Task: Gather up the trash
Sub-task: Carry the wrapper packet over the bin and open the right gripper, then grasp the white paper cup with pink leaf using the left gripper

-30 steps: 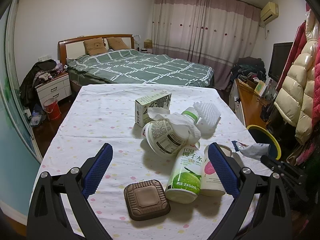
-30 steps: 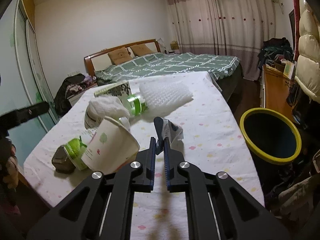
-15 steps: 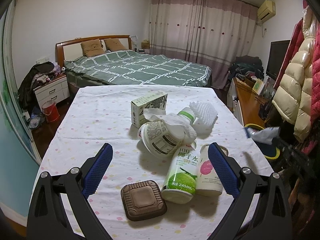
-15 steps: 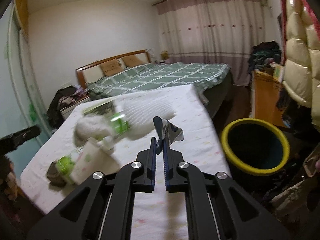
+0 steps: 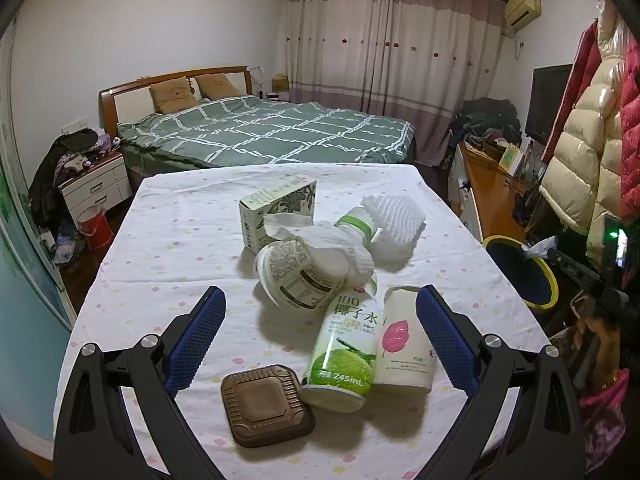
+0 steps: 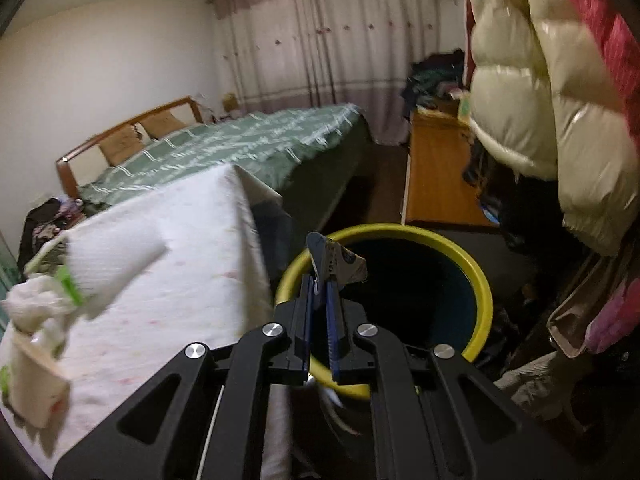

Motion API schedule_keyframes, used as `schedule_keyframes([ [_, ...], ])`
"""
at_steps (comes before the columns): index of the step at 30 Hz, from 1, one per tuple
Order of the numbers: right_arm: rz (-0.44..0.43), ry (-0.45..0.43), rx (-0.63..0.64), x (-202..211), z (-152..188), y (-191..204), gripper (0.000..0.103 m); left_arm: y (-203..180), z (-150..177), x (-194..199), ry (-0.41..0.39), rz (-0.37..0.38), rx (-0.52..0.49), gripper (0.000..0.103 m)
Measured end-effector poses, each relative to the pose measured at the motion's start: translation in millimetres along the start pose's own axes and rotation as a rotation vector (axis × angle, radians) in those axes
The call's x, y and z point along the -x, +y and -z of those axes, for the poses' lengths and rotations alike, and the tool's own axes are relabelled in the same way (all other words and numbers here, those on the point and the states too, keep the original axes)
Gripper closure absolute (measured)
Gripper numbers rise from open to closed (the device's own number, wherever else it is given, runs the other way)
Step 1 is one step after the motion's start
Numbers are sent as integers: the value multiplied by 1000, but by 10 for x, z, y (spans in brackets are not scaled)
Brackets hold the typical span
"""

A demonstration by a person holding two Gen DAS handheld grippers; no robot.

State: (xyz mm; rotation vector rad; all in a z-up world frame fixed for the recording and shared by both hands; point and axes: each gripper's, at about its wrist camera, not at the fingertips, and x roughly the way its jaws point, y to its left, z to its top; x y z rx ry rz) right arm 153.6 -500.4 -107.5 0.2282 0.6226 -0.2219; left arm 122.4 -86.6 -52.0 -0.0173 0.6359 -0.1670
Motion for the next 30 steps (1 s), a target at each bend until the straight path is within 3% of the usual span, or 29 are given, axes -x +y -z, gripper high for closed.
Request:
schedule_keyframes([
  [8, 76, 67, -29, -409, -6, -248, 87, -113, -25, -70, 16, 14, -26, 8],
  [12, 40, 41, -51, -273, -45, -220, 82, -136, -7, -102, 24, 23, -31, 8],
  [17, 5, -7, -6, -52, -60, 87, 72, -184, 36, -161, 45, 33, -48, 8],
  [21, 61, -26, 4, -42, -79, 158, 68, -195, 61, -164, 50, 41, -52, 8],
  [25, 3, -15, -31, 52, -76, 176, 67, -262, 96, -198, 65, 73, -75, 8],
  [27, -34, -25, -29, 131, -35, 268, 57, -333, 122, -257, 81, 100, -92, 8],
  [30, -88, -25, -7, 201, 58, 459, 56, -464, 171, -375, 113, 134, -129, 8],
])
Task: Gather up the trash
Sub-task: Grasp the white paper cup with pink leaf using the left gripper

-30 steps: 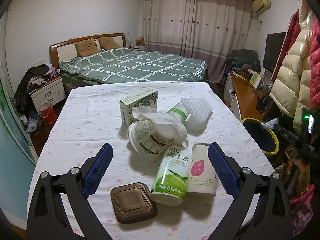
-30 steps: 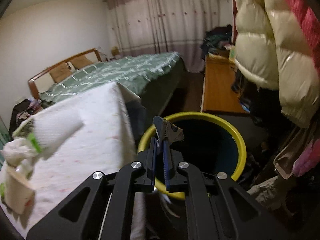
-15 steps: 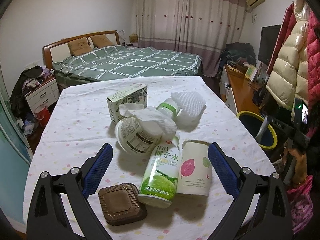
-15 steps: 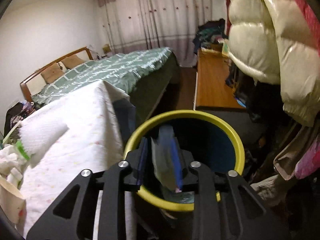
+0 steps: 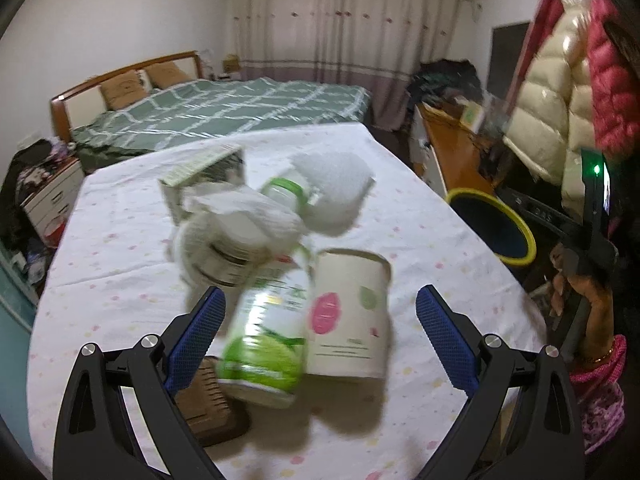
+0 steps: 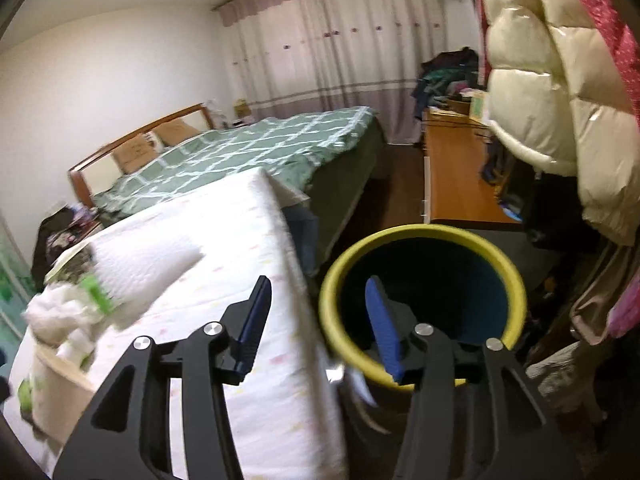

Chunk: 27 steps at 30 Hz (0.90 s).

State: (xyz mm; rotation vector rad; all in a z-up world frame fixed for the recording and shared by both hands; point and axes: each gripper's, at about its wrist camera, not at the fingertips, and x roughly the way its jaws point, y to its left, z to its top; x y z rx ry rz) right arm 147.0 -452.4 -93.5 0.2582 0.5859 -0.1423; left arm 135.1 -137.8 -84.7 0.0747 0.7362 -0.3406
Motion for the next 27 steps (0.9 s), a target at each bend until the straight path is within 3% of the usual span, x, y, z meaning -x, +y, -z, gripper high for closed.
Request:
schedule_keyframes([
  [6, -11, 0, 62, 23, 168, 301, 56, -135, -10, -246, 52, 32, -41, 8],
  [15, -22, 23, 18, -35, 159, 190, 56, -249, -44, -453, 83, 26, -93, 9],
  [18, -27, 27, 10, -44, 156, 172, 56, -313, -50, -473, 91, 41, -109, 21],
  [27, -36, 32, -4, -57, 164, 142, 56, -447, 20, -693, 161, 56, -140, 34],
])
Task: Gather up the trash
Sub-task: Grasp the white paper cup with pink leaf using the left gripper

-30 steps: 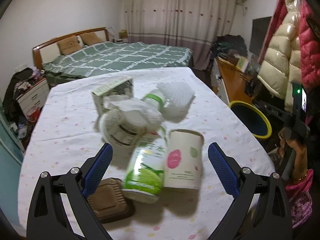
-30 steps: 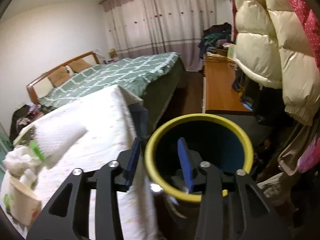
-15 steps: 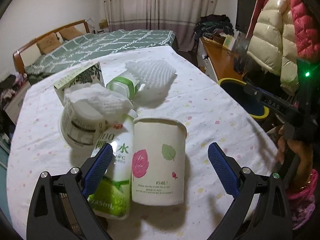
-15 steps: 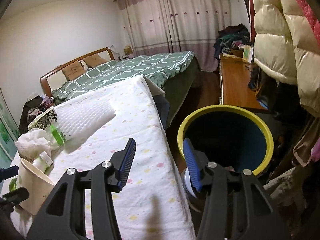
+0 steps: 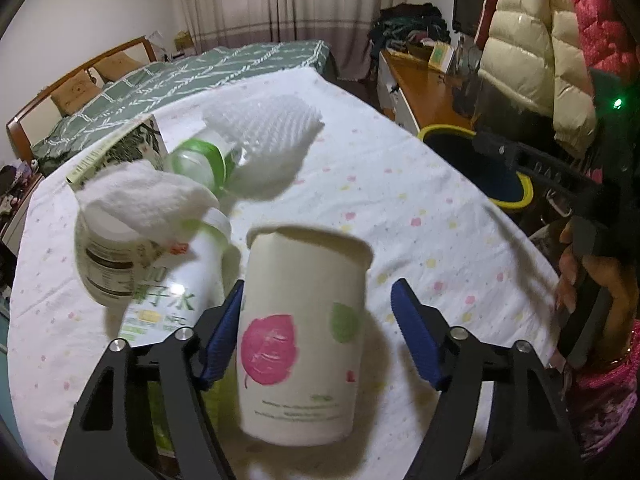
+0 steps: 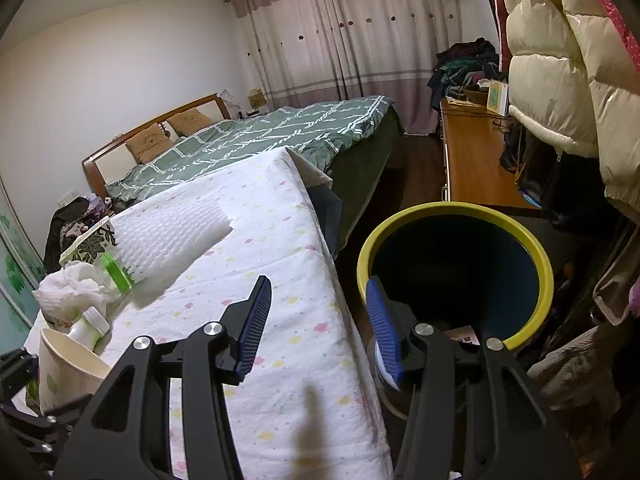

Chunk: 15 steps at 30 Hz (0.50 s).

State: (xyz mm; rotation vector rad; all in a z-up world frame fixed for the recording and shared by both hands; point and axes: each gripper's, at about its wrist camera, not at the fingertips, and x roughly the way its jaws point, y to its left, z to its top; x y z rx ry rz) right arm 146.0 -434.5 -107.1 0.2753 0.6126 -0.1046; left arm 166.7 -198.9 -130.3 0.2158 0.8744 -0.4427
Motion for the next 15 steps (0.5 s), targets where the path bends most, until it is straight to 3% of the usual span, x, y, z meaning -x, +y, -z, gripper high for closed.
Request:
schedule_keyframes([
  [4, -2, 4, -9, -9, -1, -21, 56, -20, 5, -52, 8, -29, -17, 47],
  [15, 51, -86, -7, 313, -109, -130, 56, -63, -116, 103, -30, 1, -17, 51],
])
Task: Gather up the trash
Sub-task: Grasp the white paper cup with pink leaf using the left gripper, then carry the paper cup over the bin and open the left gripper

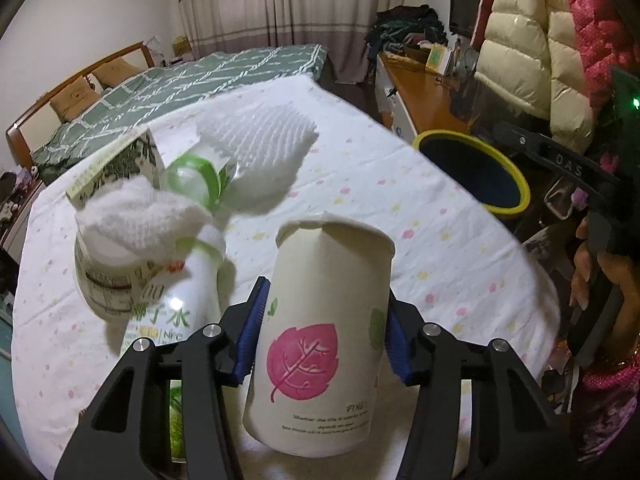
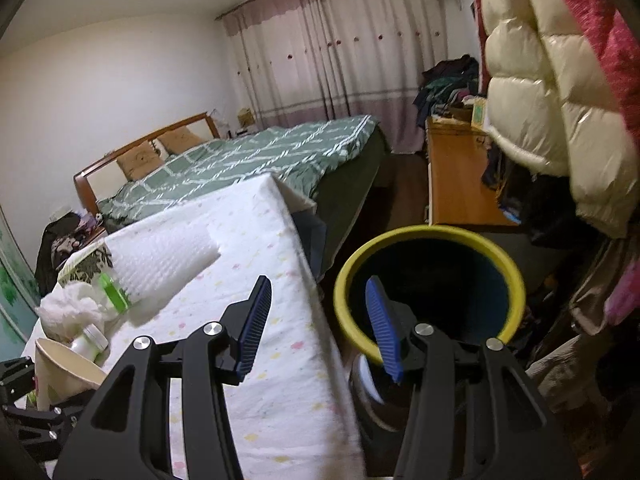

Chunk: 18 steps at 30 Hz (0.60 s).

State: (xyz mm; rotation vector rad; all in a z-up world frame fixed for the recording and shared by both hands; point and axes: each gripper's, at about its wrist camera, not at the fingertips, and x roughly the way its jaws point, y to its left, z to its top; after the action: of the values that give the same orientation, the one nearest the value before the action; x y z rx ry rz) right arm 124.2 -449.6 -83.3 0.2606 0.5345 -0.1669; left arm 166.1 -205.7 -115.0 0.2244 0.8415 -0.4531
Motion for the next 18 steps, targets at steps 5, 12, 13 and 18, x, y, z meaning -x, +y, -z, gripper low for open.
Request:
schedule_keyframes([
  [5, 63, -50, -5, 307, -69, -251, 56, -124, -201, 60, -32, 32, -29, 51],
  [12, 137, -70, -53, 582, -62, -689, 55, -611, -606, -125, -40, 111, -100, 51],
  [13, 144, -70, -60, 603, -60, -745, 55, -675, -664, -152, -43, 126, -110, 51],
  [18, 172, -82, -104, 723, -63, -1044, 55, -1164, -1068, -329, -60, 204, -156, 51],
])
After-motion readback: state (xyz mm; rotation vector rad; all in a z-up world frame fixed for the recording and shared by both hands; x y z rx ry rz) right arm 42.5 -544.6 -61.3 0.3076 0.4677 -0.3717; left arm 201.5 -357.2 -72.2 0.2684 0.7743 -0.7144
